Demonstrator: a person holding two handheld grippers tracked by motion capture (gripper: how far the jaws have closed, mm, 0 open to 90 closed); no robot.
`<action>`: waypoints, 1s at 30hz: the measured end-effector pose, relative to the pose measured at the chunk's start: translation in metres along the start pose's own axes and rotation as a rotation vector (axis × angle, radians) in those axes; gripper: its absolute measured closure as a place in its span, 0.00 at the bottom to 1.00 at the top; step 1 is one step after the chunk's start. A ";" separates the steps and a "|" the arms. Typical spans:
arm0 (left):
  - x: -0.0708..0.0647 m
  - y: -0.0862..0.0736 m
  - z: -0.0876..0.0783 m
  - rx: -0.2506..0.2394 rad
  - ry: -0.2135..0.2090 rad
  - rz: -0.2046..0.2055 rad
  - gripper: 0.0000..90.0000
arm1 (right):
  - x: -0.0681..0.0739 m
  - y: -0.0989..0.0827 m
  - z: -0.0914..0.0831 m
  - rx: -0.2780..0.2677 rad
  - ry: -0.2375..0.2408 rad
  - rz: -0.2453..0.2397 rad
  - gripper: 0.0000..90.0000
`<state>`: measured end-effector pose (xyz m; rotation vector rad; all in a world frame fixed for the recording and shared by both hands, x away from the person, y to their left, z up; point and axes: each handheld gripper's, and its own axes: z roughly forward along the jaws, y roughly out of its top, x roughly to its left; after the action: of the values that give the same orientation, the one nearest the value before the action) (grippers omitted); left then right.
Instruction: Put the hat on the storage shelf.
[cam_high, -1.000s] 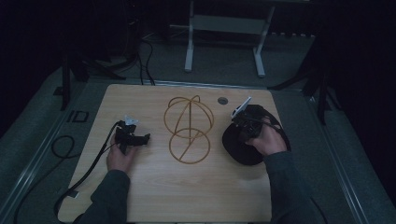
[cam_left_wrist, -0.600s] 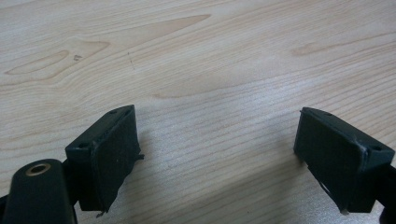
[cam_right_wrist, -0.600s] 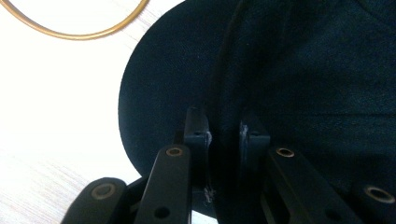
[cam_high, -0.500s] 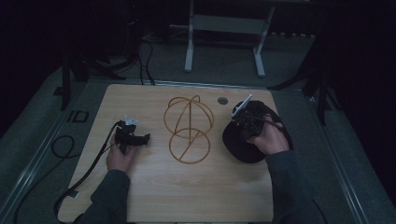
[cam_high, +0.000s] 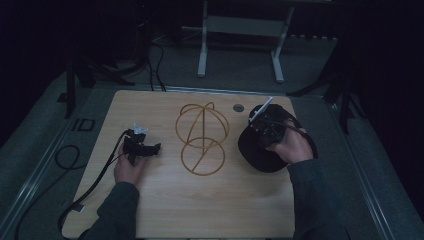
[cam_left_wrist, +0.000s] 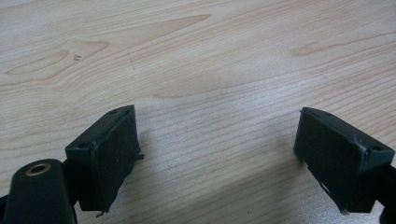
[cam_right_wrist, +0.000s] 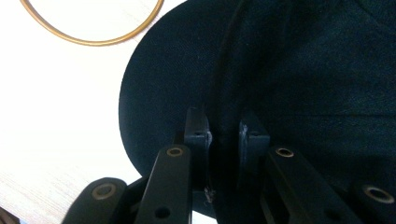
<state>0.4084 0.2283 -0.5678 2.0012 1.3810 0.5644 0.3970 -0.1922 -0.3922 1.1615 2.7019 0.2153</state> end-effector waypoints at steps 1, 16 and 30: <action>0.000 0.000 0.000 0.000 0.000 0.000 0.15 | 0.000 0.000 0.000 0.000 -0.003 -0.002 0.87; 0.000 0.000 0.000 0.000 0.000 -0.001 0.15 | 0.005 0.000 -0.024 -0.055 0.009 -0.079 0.87; 0.000 0.000 0.000 -0.001 0.000 0.000 0.15 | 0.006 0.001 -0.043 -0.058 0.029 -0.192 0.87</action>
<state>0.4084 0.2283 -0.5679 1.9999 1.3806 0.5649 0.3841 -0.1895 -0.3514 0.8829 2.7900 0.2819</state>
